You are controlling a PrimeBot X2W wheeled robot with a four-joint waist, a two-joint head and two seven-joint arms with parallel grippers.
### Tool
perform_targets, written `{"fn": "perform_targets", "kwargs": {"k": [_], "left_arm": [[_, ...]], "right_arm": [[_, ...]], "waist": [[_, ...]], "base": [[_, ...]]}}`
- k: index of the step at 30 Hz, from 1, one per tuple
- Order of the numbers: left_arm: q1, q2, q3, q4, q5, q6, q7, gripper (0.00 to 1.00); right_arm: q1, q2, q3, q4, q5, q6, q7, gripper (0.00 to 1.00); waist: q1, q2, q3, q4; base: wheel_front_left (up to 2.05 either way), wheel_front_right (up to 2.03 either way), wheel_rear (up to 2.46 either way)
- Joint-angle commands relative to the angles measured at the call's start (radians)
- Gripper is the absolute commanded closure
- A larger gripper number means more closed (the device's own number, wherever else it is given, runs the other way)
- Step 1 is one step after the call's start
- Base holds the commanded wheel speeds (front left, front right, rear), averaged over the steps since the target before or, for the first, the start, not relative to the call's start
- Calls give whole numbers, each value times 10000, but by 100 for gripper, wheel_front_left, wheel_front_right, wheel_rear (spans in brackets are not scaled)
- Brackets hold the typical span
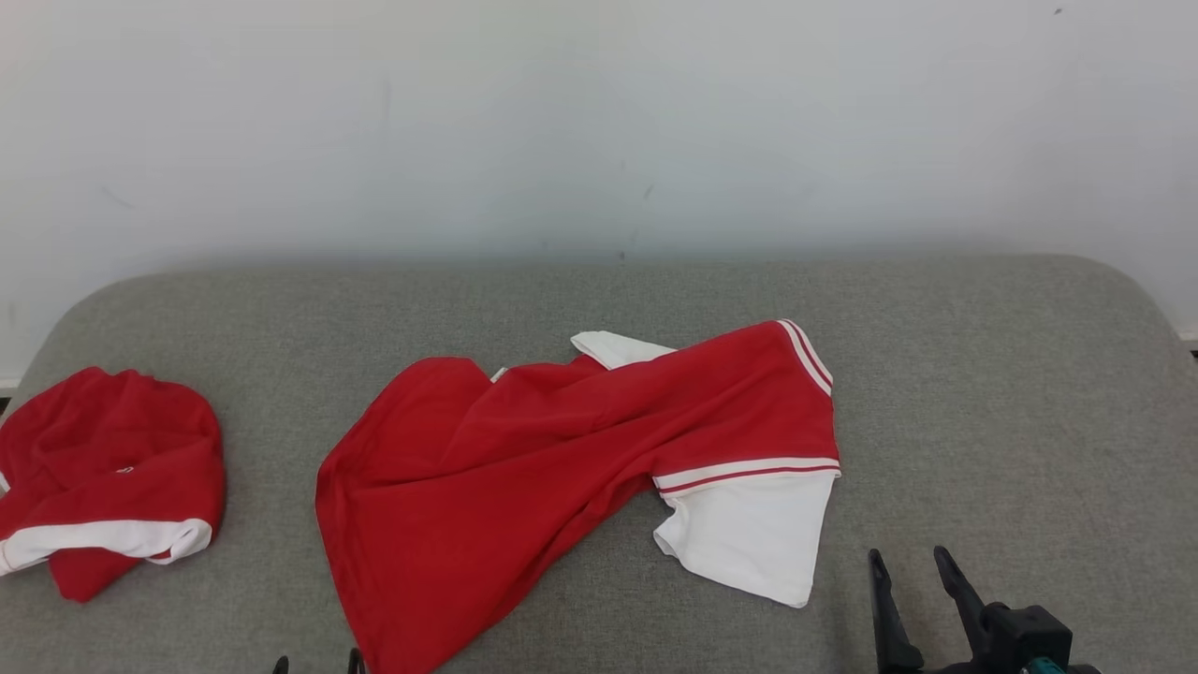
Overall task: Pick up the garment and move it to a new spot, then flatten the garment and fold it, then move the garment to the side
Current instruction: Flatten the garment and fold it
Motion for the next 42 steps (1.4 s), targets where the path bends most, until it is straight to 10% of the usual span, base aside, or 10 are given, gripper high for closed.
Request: {"fn": "perform_targets", "kwargs": {"k": [1, 19, 42], "left_arm": [[116, -2, 28, -41, 59, -40, -34, 0], [-69, 1, -953, 726, -723, -855, -34, 0], [-1049, 0, -1222, 1460, -625, -690, -34, 0]], "right_arm": [[93, 21, 54, 28, 140, -23, -1, 0], [-204, 23, 225, 168, -39, -23, -2, 0], [-717, -136, 404, 108, 17, -23, -2, 0]], "waist": [[2, 1, -70, -66], [2, 1, 681, 76], [2, 1, 1578, -8]], "base": [[0, 0, 0], [0, 0, 0], [0, 0, 0]]}}
